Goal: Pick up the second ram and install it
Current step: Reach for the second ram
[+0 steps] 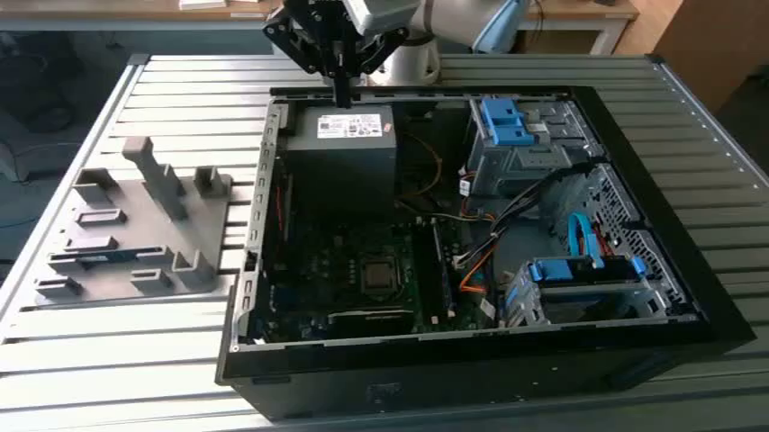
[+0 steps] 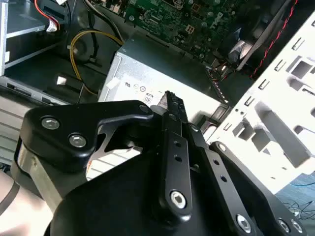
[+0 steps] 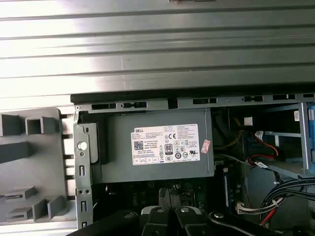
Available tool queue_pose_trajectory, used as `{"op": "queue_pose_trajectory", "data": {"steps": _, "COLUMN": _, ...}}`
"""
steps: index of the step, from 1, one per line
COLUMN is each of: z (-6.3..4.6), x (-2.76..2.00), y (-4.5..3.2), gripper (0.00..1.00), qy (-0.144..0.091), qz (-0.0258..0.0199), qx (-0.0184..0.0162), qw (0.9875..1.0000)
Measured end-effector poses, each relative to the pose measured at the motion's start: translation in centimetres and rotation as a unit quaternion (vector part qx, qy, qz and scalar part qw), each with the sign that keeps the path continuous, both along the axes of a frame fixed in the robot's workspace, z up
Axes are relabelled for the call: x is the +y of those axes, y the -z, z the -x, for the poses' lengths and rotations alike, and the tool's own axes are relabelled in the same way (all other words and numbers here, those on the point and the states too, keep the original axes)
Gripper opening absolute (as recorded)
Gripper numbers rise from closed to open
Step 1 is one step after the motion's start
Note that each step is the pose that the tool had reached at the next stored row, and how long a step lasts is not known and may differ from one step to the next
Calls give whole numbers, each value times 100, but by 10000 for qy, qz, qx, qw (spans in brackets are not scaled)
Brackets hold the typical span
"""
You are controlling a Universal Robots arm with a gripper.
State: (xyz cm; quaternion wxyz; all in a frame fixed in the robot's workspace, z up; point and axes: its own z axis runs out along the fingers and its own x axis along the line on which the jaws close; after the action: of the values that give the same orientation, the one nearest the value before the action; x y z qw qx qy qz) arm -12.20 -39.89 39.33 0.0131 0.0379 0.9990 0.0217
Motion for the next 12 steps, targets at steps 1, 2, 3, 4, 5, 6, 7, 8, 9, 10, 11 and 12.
{"op": "queue_pose_trajectory", "data": {"steps": 1, "z": 0, "x": 0, "y": 0, "gripper": 10, "qy": 0, "qz": 0, "qx": 0, "qw": 10000}}
{"op": "queue_pose_trajectory", "data": {"steps": 2, "z": 0, "x": 0, "y": 0, "gripper": 10, "qy": 0, "qz": 0, "qx": 0, "qw": 10000}}
{"op": "queue_pose_trajectory", "data": {"steps": 3, "z": 0, "x": 0, "y": 0, "gripper": 10, "qy": 0, "qz": 0, "qx": 0, "qw": 10000}}
{"op": "queue_pose_trajectory", "data": {"steps": 4, "z": 0, "x": 0, "y": 0, "gripper": 10, "qy": 0, "qz": 0, "qx": 0, "qw": 10000}}
{"op": "queue_pose_trajectory", "data": {"steps": 5, "z": 3, "x": 0, "y": 0, "gripper": 10, "qy": 0, "qz": 0, "qx": 0, "qw": 10000}}
{"op": "queue_pose_trajectory", "data": {"steps": 6, "z": 22, "x": 0, "y": -1, "gripper": 10, "qy": 0, "qz": 1, "qx": -1, "qw": 10000}}
{"op": "queue_pose_trajectory", "data": {"steps": 7, "z": 56, "x": 0, "y": -1, "gripper": 10, "qy": 0, "qz": 0, "qx": -4, "qw": 10000}}
{"op": "queue_pose_trajectory", "data": {"steps": 8, "z": 100, "x": 0, "y": 0, "gripper": 10, "qy": -1, "qz": 0, "qx": -10, "qw": 10000}}
{"op": "queue_pose_trajectory", "data": {"steps": 9, "z": 147, "x": 0, "y": 0, "gripper": 10, "qy": 0, "qz": 0, "qx": -15, "qw": 10000}}
{"op": "queue_pose_trajectory", "data": {"steps": 10, "z": 192, "x": 0, "y": 0, "gripper": 10, "qy": 0, "qz": 0, "qx": -19, "qw": 10000}}
{"op": "queue_pose_trajectory", "data": {"steps": 11, "z": 235, "x": 0, "y": 0, "gripper": 10, "qy": -1, "qz": 0, "qx": -21, "qw": 10000}}
{"op": "queue_pose_trajectory", "data": {"steps": 12, "z": 285, "x": 0, "y": 1, "gripper": 10, "qy": 0, "qz": 0, "qx": -25, "qw": 10000}}
